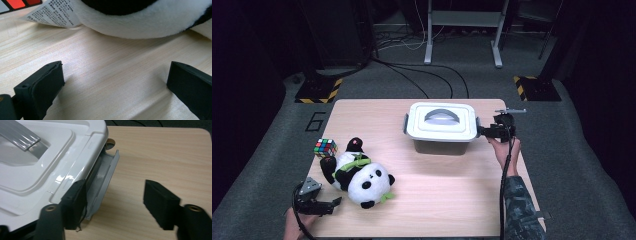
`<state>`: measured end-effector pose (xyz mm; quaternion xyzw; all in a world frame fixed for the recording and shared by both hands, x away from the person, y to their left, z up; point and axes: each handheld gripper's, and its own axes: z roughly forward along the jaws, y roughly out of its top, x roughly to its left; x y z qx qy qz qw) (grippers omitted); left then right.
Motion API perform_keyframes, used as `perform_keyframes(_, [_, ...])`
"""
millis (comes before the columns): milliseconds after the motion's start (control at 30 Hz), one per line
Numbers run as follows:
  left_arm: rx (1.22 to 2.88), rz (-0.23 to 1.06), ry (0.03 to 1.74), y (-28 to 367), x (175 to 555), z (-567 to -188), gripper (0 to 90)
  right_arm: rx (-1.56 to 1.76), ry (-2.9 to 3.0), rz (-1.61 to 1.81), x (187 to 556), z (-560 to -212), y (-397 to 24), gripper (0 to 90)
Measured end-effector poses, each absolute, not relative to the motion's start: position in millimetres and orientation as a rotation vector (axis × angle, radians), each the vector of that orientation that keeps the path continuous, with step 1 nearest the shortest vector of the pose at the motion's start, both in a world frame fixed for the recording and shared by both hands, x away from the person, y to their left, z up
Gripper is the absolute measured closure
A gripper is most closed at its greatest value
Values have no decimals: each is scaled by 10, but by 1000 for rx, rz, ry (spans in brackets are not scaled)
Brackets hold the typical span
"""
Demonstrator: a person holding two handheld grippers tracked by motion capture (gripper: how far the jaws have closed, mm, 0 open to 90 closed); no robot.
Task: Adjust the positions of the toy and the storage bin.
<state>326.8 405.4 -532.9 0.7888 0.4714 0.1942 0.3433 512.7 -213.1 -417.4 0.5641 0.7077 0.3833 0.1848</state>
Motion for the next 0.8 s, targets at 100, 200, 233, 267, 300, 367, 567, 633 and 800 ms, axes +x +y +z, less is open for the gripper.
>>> perform_keyframes(100, [2050,505,1225,4054,3268,-5329,9,1527,2019,1065,5122,-4115,-2132,237])
perform_keyframes(200, [2050,505,1225,4054,3268,-5329,9,1489,2037,1068,5123,-4071,-2143,160])
perform_keyframes(233, [2050,505,1225,4054,3268,-5329,9,1489,2037,1068,5123,-4071,-2143,160])
perform_keyframes(267, [2050,505,1225,4054,3268,-5329,9,1482,2036,1072,5125,-4036,-2161,150])
perform_keyframes(300, [2050,505,1225,4053,3268,-5329,9,1470,2034,1077,5127,-4018,-2165,149])
perform_keyframes(367, [2051,505,1225,4054,3268,-5329,9,1446,2051,1103,5126,-3982,-2156,138])
perform_keyframes(567, [2050,504,1225,4054,3268,-5329,9,1301,2136,1099,5136,-3907,-1969,92])
perform_keyframes(633, [2050,505,1225,4054,3268,-5329,9,1295,2146,1103,5140,-3900,-1919,95])
perform_keyframes(800, [2050,504,1225,4053,3268,-5329,9,1176,2244,1117,5228,-3877,-1676,74])
